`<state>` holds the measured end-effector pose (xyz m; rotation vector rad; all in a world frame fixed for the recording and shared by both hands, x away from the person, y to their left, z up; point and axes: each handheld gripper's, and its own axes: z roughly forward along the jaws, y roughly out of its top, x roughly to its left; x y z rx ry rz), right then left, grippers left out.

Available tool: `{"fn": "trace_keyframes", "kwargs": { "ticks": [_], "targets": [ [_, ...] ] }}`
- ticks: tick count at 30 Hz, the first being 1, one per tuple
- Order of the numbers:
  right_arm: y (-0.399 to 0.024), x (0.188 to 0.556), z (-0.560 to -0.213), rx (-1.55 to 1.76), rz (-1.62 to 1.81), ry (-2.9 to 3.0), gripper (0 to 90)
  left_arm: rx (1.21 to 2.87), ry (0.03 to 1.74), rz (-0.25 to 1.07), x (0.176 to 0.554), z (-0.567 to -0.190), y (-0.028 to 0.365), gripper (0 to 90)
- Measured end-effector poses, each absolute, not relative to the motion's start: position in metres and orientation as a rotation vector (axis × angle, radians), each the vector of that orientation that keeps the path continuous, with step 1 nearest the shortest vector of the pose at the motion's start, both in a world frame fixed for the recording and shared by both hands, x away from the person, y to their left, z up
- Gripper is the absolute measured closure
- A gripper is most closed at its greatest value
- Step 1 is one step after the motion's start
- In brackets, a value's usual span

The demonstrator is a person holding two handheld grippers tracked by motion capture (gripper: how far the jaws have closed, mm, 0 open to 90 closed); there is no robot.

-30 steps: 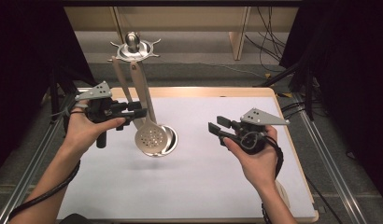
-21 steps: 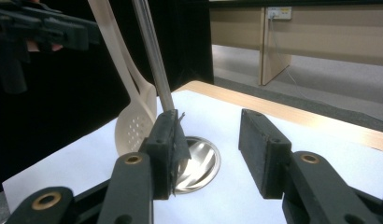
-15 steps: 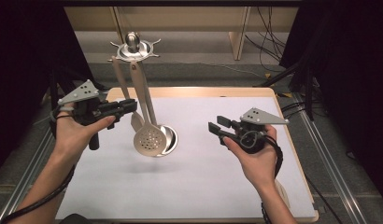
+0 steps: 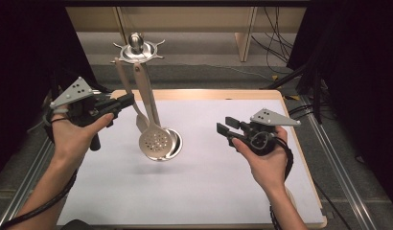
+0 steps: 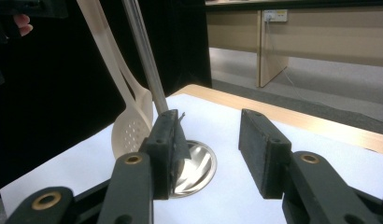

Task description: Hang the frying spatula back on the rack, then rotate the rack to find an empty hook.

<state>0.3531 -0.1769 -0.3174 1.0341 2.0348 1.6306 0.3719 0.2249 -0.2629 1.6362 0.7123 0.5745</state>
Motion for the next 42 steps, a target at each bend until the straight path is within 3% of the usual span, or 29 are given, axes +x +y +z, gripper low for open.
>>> {"fn": "trace_keyframes", "kwargs": {
  "ticks": [26,42],
  "targets": [
    [-0.18,0.352,-0.317,1.051,1.615,2.026,58.8,1.423,0.729,0.687,0.375,-0.213,0.233,89.4],
    [-0.179,0.353,-0.318,1.043,1.614,2.029,58.8,1.418,0.756,0.712,0.382,-0.213,0.238,89.4]
  ]
}}
